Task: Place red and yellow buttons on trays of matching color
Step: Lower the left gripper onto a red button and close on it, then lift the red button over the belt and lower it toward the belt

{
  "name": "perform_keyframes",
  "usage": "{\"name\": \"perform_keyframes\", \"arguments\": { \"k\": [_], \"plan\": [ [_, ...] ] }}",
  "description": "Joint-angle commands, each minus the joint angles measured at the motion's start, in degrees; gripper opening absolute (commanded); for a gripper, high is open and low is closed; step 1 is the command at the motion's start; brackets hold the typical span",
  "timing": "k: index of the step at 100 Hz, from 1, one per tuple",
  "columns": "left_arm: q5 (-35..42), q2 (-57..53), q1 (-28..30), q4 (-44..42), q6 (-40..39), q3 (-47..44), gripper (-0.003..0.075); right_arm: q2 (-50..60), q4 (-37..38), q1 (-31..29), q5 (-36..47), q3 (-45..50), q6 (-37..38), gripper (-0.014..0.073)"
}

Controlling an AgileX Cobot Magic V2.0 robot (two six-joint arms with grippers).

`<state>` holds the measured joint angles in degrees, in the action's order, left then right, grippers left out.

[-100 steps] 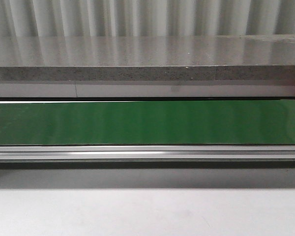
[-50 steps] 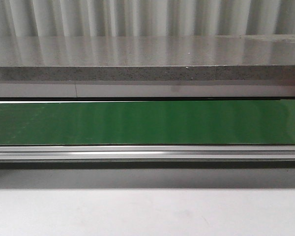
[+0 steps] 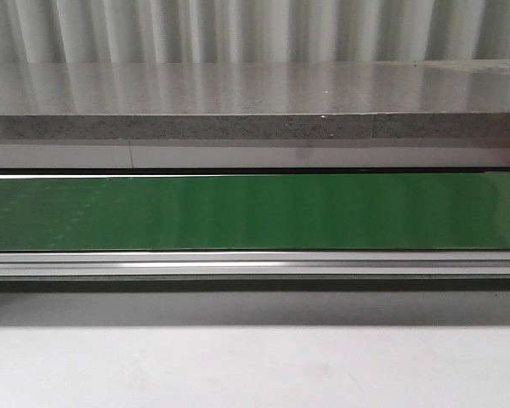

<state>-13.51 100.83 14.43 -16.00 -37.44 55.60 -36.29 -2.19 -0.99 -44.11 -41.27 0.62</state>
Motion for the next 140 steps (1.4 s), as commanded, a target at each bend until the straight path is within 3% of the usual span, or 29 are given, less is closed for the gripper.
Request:
{"name": "perform_keyframes", "arguments": {
  "k": [1,17,43,53,86,110,140],
  "plan": [
    [3.98,-2.35,0.12,-0.02,-0.66,1.79,0.0563,0.13,0.28,-0.01,3.37,-1.47,-0.62,-0.0067],
    [4.05,-2.35,0.12,-0.02,-0.66,1.79,0.0453,0.13,0.28,-0.01,3.37,-1.47,-0.62,-0.0067],
    [2.83,-3.98,0.12,-0.02,-0.66,1.79,0.0085,0.13,0.28,-0.01,3.37,-1.47,-0.62,-0.0067],
    [2.01,-6.52,0.12,-0.02,-0.66,1.79,-0.0022,0.13,0.28,-0.01,3.37,-1.47,-0.62,-0.0067],
    [-5.65,-20.86,-1.47,-0.02,1.00,1.79,-0.0020,0.13,0.28,-0.01,3.37,-1.47,-0.62,-0.0067],
    [-11.30,-29.76,-8.63,-0.02,2.40,1.79,-0.0020,0.13,0.28,-0.01,3.37,-1.47,-0.62,-0.0067],
    [-12.85,-30.98,-17.94,-0.02,2.91,-1.36,-0.0020,0.13,0.28,-0.01,3.37,-1.47,-0.62,-0.0067]
  ]
}}
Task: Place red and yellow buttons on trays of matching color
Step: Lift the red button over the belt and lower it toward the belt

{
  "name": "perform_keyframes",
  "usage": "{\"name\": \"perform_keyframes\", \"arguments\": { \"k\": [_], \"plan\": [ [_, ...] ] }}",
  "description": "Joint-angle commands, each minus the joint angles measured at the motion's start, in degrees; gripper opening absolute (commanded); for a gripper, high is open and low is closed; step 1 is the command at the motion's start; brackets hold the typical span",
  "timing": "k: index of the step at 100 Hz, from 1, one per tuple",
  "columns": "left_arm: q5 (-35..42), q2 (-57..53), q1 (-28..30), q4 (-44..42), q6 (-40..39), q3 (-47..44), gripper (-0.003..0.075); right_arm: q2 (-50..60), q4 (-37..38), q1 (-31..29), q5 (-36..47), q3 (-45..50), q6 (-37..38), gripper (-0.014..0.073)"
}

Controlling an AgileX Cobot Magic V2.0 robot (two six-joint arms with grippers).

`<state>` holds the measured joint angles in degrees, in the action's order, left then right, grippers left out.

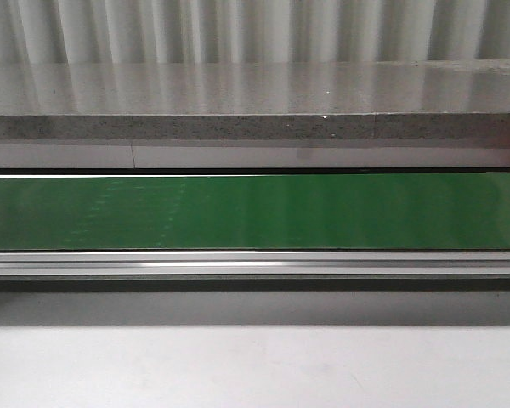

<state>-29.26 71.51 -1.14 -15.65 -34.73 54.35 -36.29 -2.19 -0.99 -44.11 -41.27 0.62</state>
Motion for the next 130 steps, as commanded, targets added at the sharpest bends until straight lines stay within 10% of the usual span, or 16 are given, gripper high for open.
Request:
{"name": "perform_keyframes", "arguments": {
  "k": [1,79,93,113,130],
  "plan": [
    [3.01,-1.66,-2.50,-0.37,0.20,-0.28,-0.0020,0.13,0.28,-0.01,3.37,-1.47,-0.62,-0.0067],
    [13.48,6.49,-3.29,1.97,0.20,-8.90,-0.0006,0.13,0.28,-0.01,3.37,-1.47,-0.62,-0.0067],
    [13.36,5.98,-3.29,1.97,0.98,-8.45,0.0155,0.13,0.28,-0.01,3.37,-1.47,-0.62,-0.0067],
    [13.36,3.85,-3.42,1.97,1.13,-8.32,0.0645,0.13,0.28,-0.01,3.37,-1.47,-0.62,-0.0067],
    [13.36,0.66,-3.42,1.81,1.22,-7.95,0.0687,0.13,0.28,-0.01,3.37,-1.47,-0.62,-0.0067]
  ]
}}
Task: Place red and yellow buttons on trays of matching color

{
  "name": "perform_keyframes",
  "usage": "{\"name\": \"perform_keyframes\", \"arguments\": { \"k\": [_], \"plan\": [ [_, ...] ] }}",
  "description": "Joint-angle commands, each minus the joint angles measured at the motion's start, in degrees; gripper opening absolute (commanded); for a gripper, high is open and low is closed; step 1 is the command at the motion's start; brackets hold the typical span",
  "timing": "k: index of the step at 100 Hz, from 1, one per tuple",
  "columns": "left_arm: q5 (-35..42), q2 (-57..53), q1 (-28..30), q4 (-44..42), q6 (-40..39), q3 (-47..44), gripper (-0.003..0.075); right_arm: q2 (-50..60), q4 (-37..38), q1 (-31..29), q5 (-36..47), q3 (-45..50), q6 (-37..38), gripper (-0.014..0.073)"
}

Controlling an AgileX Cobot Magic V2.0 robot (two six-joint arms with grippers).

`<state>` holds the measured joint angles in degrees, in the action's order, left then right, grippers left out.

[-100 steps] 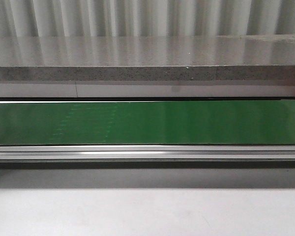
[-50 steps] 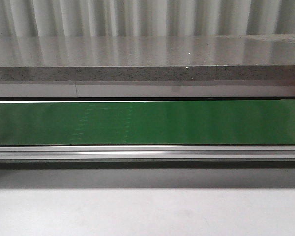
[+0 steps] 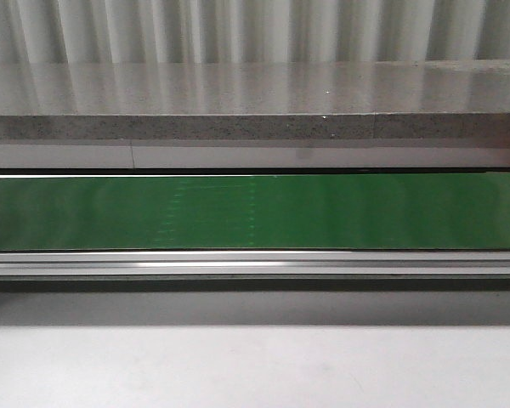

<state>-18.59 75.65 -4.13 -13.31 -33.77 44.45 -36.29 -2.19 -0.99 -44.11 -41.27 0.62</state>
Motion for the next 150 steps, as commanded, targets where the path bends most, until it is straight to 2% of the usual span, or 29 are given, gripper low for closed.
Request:
{"name": "perform_keyframes", "arguments": {
  "k": [1,20,36,55,69,83,109,150],
  "plan": [
    [2.69,-3.63,-0.42,-0.64,0.26,2.06,0.0686,0.13,0.28,-0.01,3.37,-1.47,-0.62,-0.0067],
    [2.33,-8.13,-0.20,-4.07,0.30,4.48,0.0645,0.13,0.28,-0.01,3.37,-1.47,-0.62,-0.0067],
    [0.52,-9.00,2.56,-6.64,0.30,6.62,0.0637,0.13,0.28,-0.01,3.37,-1.47,-0.62,-0.0067],
    [-2.31,-6.88,11.09,-8.73,0.30,6.94,0.0637,0.13,0.28,-0.01,3.37,-1.47,-0.62,-0.0067],
    [-1.90,-2.95,17.94,-8.72,0.30,6.94,0.0637,0.13,0.28,-0.01,3.37,-1.47,-0.62,-0.0067],
    [-1.19,2.33,22.18,-7.94,0.30,6.94,0.0637,0.13,0.28,-0.01,3.37,-1.47,-0.62,-0.0067],
    [4.12,10.69,24.79,-7.17,0.30,7.07,0.0637,0.13,0.28,-0.01,3.37,-1.47,-0.62,-0.0067],
    [2.79,21.32,25.40,-8.05,0.30,16.56,0.0637,0.13,0.28,-0.01,3.37,-1.47,-0.62,-0.0067]
  ]
}}
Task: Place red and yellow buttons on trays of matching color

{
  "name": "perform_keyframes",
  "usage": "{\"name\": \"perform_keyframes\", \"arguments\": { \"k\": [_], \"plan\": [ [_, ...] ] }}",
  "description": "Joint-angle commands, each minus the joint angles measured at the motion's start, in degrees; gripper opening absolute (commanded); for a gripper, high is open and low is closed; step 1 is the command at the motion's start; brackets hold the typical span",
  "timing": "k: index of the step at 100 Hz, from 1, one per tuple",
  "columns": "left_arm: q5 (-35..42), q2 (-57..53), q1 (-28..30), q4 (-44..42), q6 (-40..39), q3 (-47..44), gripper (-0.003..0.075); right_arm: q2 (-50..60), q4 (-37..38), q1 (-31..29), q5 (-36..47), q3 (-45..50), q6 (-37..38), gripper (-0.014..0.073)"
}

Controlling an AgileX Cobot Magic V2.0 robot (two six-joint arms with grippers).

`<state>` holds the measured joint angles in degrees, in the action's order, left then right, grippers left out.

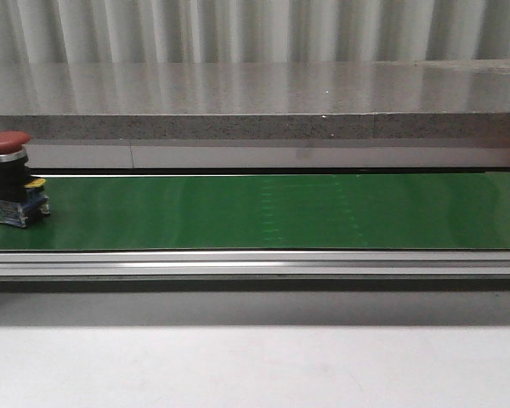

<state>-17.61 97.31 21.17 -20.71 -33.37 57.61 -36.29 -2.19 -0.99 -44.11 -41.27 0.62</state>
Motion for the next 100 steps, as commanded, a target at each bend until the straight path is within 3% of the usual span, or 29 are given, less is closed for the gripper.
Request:
{"name": "perform_keyframes", "arguments": {
  "k": [1,38,47,64,78,100],
  "plan": [
    [1.72,0.04,0.09,-0.76,-0.10,3.54,0.0637,0.13,0.28,-0.01,3.37,-1.47,-0.62,-0.0067],
    [1.52,6.28,0.09,-1.15,-0.10,7.18,0.0613,0.13,0.28,-0.01,3.37,-1.47,-0.62,-0.0067],
    [2.05,6.41,0.09,-1.30,-0.10,7.18,0.0518,0.13,0.28,-0.01,3.37,-1.47,-0.62,-0.0067],
    [2.04,6.41,0.09,-3.86,-0.10,7.76,0.0204,0.13,0.28,-0.01,3.37,-1.47,-0.62,-0.0067],
    [1.26,5.51,0.09,-3.86,-0.10,7.76,0.0003,0.13,0.28,-0.01,3.37,-1.47,-0.62,-0.0067],
    [-1.32,-0.77,-0.03,-3.59,-0.10,7.76,-0.0020,0.13,0.28,-0.01,3.37,-1.47,-0.62,-0.0067]
  ]
}}
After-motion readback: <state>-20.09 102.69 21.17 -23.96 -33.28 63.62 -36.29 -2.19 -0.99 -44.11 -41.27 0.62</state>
